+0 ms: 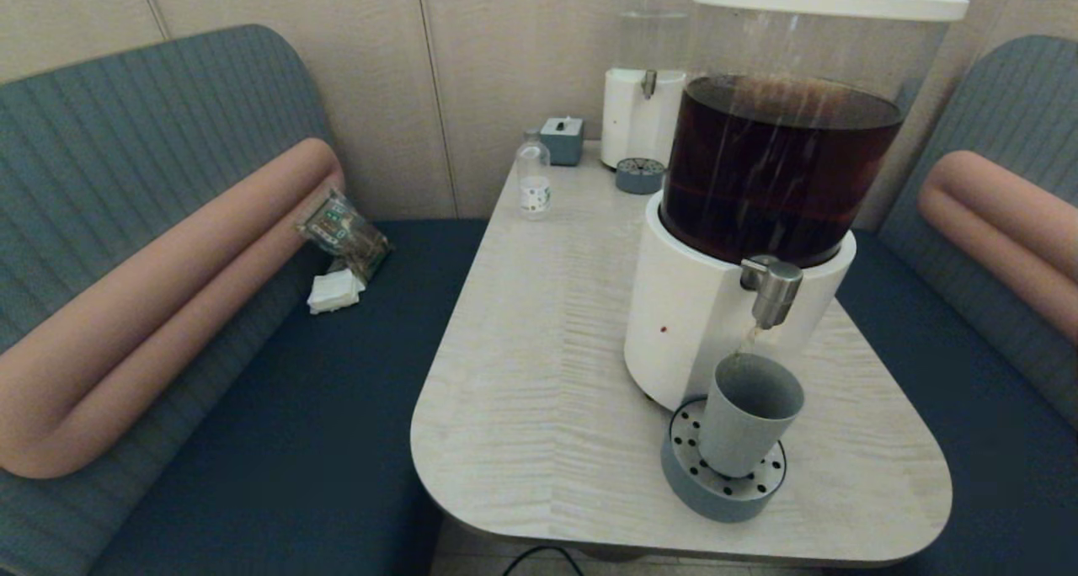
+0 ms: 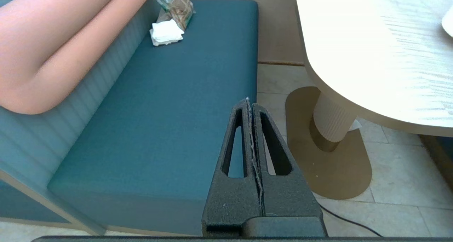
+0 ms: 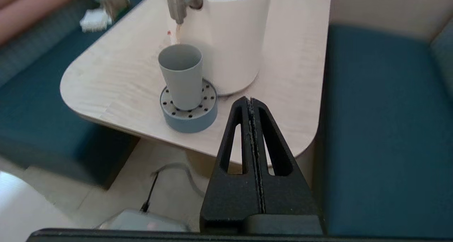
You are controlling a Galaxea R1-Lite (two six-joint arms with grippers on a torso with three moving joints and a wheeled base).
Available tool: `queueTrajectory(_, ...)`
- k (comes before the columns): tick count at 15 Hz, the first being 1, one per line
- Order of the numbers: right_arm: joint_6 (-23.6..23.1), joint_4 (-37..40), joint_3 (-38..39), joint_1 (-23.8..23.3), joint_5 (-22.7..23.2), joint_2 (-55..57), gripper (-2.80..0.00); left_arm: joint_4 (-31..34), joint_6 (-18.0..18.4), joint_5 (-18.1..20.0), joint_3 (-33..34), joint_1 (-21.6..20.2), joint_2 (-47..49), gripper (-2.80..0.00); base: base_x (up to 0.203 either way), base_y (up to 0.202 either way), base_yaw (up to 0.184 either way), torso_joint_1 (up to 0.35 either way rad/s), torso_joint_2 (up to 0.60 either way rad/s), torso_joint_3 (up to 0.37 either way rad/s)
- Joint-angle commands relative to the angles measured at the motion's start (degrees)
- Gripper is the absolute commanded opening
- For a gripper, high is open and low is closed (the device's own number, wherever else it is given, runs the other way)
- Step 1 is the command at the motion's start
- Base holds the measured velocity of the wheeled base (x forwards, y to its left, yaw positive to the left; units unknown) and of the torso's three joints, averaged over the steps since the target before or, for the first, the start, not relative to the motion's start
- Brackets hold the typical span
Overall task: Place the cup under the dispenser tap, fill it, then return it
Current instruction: Turn off the faucet
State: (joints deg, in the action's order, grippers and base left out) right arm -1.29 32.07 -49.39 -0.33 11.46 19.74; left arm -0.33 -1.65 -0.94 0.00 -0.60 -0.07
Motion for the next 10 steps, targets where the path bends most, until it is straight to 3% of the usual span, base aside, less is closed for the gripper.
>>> queueTrajectory(1, -0.6, -1.1, 3.2, 0.0, 0.1, -6.3, -2.80, 0.0, 0.0, 0.0, 0.1, 0.0, 0.1, -2.80, 0.000, 0.000, 0.000, 0.000, 0.00, 0.000)
queueTrajectory(6, -6.4, -9.7, 16.0, 0.5, -3.0, -18.7, -2.80, 0.0, 0.0, 0.0, 0.1, 0.0, 0.1, -2.80, 0.000, 0.000, 0.000, 0.000, 0.00, 0.000)
queueTrajectory(10, -6.4, -26.1, 33.3, 0.6, -8.1, -19.7, -2.80, 0.0, -0.1, 0.0, 0.1, 0.0, 0.1, -2.80, 0.000, 0.000, 0.000, 0.000, 0.00, 0.000)
